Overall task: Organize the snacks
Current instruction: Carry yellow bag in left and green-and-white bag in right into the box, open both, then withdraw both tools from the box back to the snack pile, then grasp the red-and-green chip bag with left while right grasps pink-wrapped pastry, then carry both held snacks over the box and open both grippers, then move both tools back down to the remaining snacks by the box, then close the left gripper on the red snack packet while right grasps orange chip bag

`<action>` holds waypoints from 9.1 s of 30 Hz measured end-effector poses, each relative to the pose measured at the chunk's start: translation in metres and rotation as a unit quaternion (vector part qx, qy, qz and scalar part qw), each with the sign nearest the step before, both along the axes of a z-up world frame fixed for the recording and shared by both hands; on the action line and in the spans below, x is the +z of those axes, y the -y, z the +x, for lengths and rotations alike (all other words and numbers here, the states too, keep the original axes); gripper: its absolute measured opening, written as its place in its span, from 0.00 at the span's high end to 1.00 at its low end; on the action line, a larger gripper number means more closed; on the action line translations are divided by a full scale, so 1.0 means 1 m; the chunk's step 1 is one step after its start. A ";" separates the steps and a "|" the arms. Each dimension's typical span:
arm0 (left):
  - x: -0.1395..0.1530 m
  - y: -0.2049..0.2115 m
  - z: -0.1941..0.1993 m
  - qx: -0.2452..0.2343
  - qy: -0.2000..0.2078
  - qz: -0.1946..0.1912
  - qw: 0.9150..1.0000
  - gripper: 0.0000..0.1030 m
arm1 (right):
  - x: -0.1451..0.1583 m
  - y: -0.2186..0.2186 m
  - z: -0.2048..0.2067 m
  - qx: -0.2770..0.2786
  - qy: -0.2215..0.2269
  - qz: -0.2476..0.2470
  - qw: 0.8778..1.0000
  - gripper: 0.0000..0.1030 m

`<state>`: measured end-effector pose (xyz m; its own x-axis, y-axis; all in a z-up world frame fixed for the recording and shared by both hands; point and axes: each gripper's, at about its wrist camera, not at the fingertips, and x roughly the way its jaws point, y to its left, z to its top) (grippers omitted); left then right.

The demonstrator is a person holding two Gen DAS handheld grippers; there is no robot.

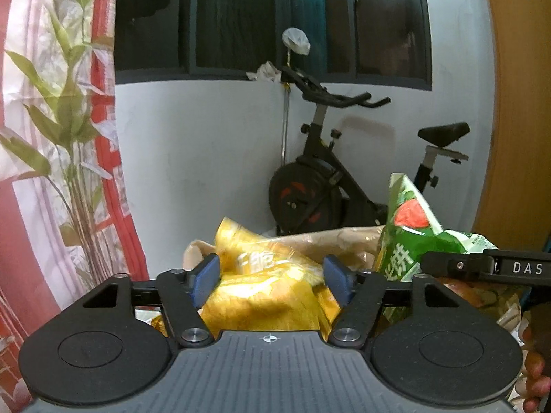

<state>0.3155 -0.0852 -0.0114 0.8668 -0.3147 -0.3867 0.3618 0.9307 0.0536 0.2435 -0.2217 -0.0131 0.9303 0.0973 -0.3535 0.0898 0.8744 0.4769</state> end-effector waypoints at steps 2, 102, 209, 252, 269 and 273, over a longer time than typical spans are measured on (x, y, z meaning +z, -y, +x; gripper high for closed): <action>-0.001 0.000 0.002 -0.006 -0.005 0.001 1.000 0.28 | -0.003 0.000 0.000 -0.003 -0.006 -0.005 1.000 0.28; -0.140 -0.125 -0.112 0.113 -0.204 -0.085 0.969 0.19 | -0.144 -0.086 -0.158 0.134 -0.195 -0.188 0.953 0.25; 0.007 -0.035 -0.025 0.000 -0.035 -0.013 0.999 0.21 | 0.029 -0.041 -0.008 0.054 0.011 -0.177 0.983 0.22; -0.182 -0.101 -0.166 0.043 -0.282 0.007 0.958 0.46 | -0.081 -0.077 -0.146 0.091 -0.079 -0.127 0.985 0.22; -0.183 -0.101 -0.165 0.034 -0.262 0.016 0.964 0.66 | -0.086 -0.078 -0.146 0.092 -0.089 -0.124 0.984 0.23; -0.174 -0.104 -0.166 0.041 -0.234 0.002 0.971 0.66 | -0.086 -0.074 -0.148 0.084 -0.091 -0.126 0.984 0.23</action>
<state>0.1496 0.0188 -0.1853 0.6176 -0.2502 -0.7456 0.2726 0.9574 -0.0956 0.0955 -0.1481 -0.0995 0.8275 0.1320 -0.5457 -0.0014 0.9724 0.2332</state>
